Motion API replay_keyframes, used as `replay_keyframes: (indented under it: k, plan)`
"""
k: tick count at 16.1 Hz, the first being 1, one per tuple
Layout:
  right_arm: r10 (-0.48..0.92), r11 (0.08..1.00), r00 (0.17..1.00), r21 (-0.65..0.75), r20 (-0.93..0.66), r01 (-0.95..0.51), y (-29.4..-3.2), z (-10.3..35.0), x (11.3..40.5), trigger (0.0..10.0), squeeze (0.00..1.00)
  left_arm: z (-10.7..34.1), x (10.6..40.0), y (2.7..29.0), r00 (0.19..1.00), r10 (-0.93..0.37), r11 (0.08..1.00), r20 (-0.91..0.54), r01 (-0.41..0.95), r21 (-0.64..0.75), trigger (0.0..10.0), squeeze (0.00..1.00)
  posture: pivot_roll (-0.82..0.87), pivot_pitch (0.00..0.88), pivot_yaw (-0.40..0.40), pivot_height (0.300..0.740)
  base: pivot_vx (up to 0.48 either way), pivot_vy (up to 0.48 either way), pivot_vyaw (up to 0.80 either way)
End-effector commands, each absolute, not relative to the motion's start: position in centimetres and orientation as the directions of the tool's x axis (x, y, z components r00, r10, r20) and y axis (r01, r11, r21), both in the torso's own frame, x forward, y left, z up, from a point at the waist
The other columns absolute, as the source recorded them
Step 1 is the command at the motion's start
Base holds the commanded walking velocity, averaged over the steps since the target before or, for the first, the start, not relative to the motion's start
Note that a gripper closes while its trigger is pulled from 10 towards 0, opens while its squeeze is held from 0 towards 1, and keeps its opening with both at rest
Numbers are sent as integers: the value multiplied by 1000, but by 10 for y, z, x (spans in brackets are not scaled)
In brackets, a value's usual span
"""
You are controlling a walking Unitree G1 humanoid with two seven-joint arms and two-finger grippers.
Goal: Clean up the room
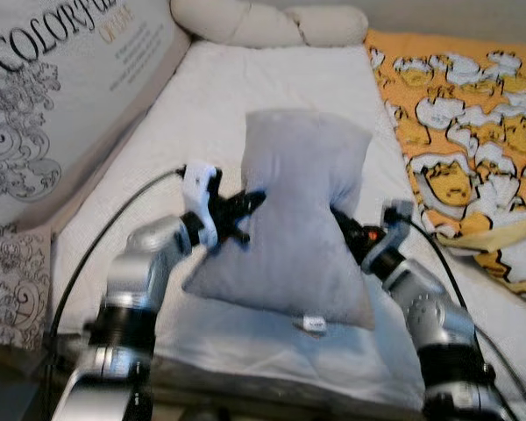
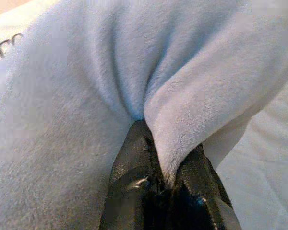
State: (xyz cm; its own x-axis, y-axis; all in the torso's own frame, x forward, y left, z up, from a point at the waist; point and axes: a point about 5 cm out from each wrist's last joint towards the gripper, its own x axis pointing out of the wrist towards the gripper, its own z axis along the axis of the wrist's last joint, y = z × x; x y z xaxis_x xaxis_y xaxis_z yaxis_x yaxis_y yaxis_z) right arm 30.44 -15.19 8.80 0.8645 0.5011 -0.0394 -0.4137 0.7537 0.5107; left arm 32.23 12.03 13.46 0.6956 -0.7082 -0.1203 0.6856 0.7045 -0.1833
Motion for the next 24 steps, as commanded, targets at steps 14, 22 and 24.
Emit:
replay_keyframes:
  k: [14, 22, 24]
  plan:
    - [369, 832, 929, 452, -16, -322, -136, 104, 298, 10000, 0, 155, 328, 125, 859, -503, 846, -94, 512, 147, 10000, 0, -31, 0, 4, 740, 0, 81, -215]
    - [357, 827, 933, 477, -36, -298, -133, 100, 296, 10000, 0, 155, 331, 128, 864, -490, 847, -114, 503, 174, 10000, 0, -34, 0, 12, 740, 0, 435, -123]
    - [350, 826, 936, 483, -36, -290, -133, 99, 295, 10000, 0, 153, 330, 129, 863, -491, 845, -119, 505, 175, 10000, 0, -33, 0, 12, 740, 0, 439, -628]
